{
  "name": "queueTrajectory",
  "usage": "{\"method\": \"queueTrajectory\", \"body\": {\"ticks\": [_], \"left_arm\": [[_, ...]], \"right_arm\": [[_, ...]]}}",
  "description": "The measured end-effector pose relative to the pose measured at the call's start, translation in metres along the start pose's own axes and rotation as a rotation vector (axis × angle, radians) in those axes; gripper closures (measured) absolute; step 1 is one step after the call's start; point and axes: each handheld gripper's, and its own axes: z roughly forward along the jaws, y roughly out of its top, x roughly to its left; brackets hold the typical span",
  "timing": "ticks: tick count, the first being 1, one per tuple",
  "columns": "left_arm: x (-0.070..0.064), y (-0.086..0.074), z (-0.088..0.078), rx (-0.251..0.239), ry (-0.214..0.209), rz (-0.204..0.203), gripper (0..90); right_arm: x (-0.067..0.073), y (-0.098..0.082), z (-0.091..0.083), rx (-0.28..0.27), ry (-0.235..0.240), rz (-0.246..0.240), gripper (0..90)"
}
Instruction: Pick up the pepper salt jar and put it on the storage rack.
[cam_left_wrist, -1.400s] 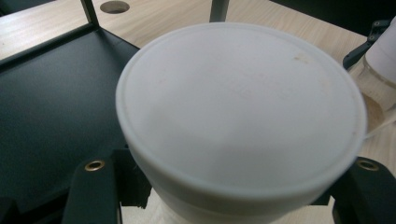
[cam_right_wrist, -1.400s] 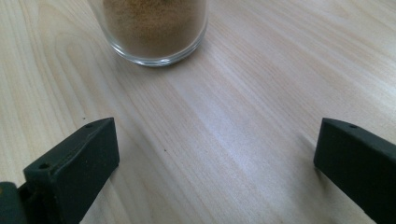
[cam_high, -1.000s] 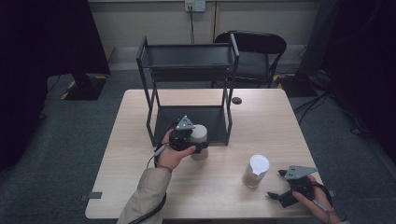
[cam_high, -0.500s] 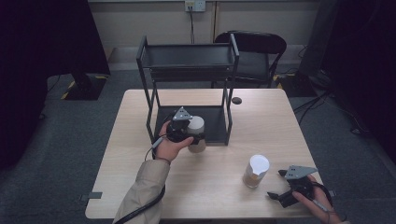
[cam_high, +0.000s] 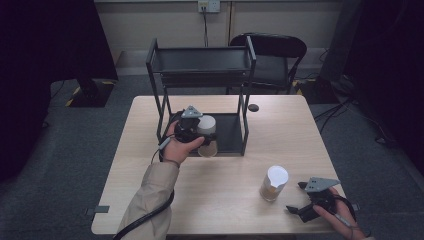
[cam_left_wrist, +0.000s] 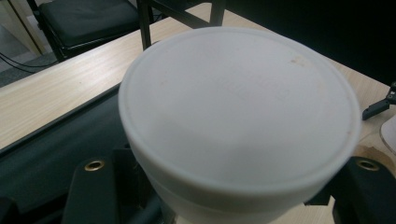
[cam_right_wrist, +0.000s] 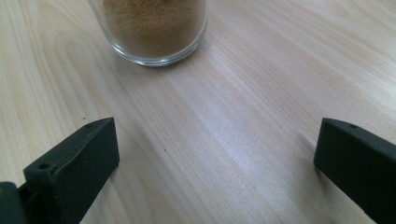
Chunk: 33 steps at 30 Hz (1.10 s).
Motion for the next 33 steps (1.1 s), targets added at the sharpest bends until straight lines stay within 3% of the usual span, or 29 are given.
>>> {"method": "queueTrajectory", "body": {"ticks": [6, 18, 33], "left_arm": [[0.003, 0.011, -0.007, -0.019, 0.011, -0.021, 34.6], [0.004, 0.027, -0.016, -0.032, 0.032, -0.016, 34.6], [0.005, 0.059, -0.033, -0.035, 0.037, -0.005, 34.6]], "right_arm": [[0.0, 0.0, 0.0, 0.0, 0.0, 0.0, 0.0], [0.0, 0.0, 0.0, 0.0, 0.0, 0.0, 0.0], [0.0, 0.0, 0.0, 0.0, 0.0, 0.001, 0.0]]}}
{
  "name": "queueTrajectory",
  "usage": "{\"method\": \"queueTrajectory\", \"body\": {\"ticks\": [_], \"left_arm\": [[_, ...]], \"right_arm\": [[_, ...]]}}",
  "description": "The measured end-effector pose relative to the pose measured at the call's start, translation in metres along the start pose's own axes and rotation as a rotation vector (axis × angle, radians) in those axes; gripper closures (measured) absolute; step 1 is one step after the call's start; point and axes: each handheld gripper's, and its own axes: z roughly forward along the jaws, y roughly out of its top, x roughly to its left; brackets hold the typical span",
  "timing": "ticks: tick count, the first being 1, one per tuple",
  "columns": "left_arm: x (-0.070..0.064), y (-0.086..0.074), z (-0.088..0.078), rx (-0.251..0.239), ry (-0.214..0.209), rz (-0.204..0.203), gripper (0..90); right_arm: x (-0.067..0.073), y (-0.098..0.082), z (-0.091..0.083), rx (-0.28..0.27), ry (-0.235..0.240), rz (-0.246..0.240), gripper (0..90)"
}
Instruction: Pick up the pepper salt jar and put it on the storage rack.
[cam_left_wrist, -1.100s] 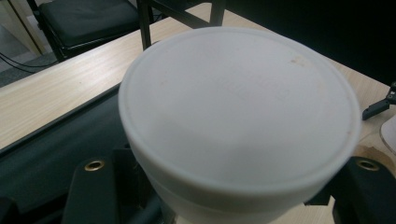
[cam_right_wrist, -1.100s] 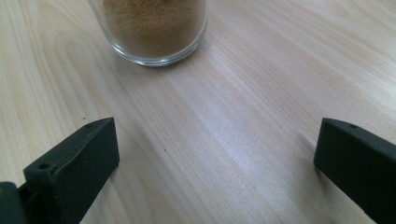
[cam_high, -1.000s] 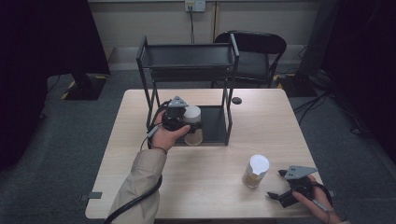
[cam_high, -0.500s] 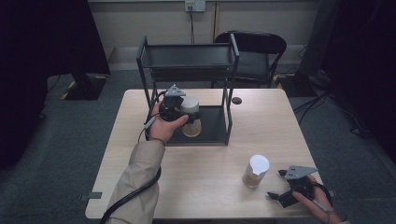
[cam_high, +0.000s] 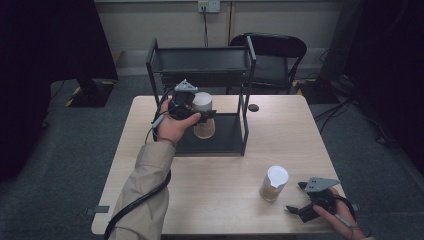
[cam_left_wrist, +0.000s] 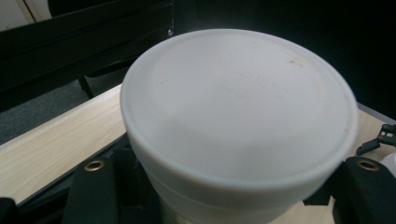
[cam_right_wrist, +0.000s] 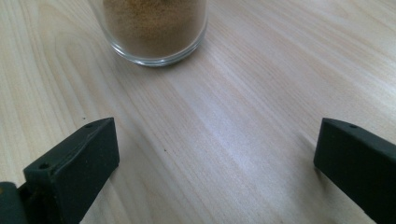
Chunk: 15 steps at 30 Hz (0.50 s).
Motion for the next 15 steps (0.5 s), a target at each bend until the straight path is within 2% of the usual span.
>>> {"method": "queueTrajectory", "body": {"ticks": [3, 15], "left_arm": [[0.003, 0.007, -0.004, -0.007, -0.011, -0.01, 34.6], [-0.001, 0.028, -0.014, -0.003, -0.001, 0.004, 34.6]], "right_arm": [[0.0, 0.0, 0.0, 0.0, 0.0, 0.0, 0.0], [0.0, 0.0, 0.0, 0.0, 0.0, 0.0, 0.0]]}}
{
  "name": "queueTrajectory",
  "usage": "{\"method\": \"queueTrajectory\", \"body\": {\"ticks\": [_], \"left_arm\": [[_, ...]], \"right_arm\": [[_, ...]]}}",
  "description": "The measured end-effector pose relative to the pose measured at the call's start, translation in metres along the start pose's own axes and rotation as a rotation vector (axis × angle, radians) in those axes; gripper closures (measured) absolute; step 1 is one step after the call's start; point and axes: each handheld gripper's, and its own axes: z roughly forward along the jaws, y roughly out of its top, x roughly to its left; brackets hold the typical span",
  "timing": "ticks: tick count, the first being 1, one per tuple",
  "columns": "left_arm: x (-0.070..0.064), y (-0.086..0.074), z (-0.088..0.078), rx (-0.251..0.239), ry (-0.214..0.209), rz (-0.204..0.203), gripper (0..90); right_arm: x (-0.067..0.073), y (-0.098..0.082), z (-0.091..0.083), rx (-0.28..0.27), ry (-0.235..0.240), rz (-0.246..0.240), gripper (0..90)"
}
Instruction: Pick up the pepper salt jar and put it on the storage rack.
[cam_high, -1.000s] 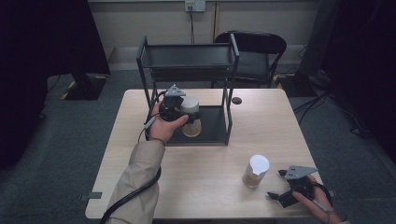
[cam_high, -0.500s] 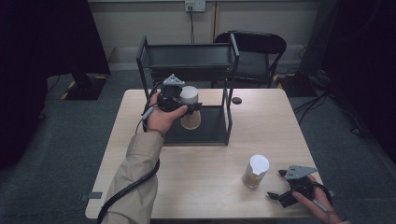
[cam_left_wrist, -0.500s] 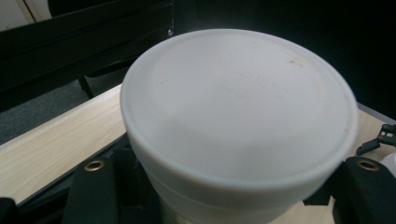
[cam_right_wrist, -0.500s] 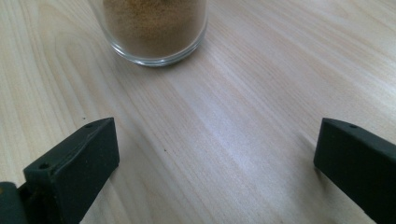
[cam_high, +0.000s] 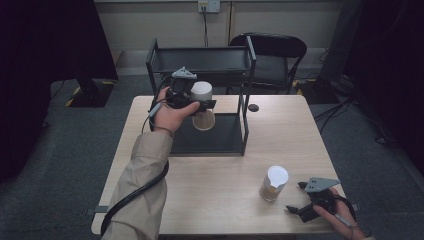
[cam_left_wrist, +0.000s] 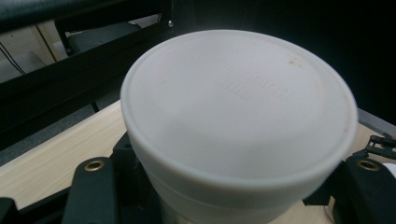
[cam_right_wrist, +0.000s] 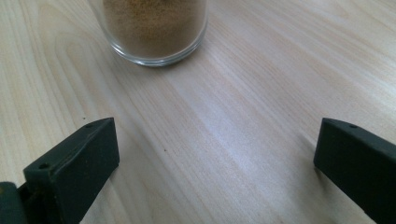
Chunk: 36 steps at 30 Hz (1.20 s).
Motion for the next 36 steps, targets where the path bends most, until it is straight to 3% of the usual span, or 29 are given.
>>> {"method": "queueTrajectory", "body": {"ticks": [36], "left_arm": [[0.0, 0.063, -0.031, -0.016, 0.02, 0.003, 34.5]], "right_arm": [[0.0, 0.0, 0.0, 0.001, 0.0, -0.002, 0.0]]}}
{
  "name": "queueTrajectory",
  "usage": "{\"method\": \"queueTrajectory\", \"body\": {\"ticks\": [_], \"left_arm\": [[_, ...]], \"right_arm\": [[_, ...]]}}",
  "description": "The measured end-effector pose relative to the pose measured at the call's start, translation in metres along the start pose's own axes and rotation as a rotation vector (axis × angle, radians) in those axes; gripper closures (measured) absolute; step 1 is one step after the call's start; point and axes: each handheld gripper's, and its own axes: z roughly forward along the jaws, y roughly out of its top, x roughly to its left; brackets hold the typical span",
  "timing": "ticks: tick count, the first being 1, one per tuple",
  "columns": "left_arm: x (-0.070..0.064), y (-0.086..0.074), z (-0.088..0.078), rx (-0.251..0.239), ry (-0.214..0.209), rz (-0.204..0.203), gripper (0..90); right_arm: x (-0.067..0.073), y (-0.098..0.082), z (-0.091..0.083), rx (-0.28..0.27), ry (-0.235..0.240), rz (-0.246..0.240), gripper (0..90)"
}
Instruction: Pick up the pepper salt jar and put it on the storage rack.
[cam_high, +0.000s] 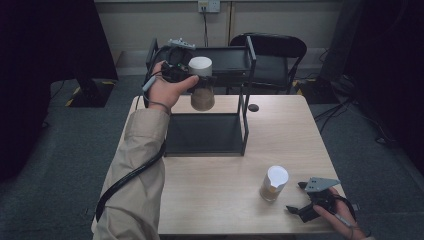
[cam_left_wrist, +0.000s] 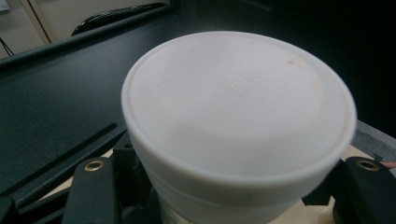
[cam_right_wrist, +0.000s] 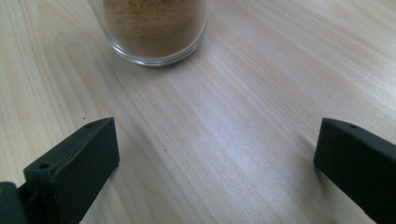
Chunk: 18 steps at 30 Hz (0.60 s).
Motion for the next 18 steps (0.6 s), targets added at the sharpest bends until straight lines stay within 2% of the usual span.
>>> {"method": "queueTrajectory", "body": {"ticks": [18], "left_arm": [[0.002, 0.026, -0.015, 0.009, 0.03, -0.005, 34.6]], "right_arm": [[0.0, 0.0, 0.0, 0.0, 0.0, 0.0, 0.0]]}}
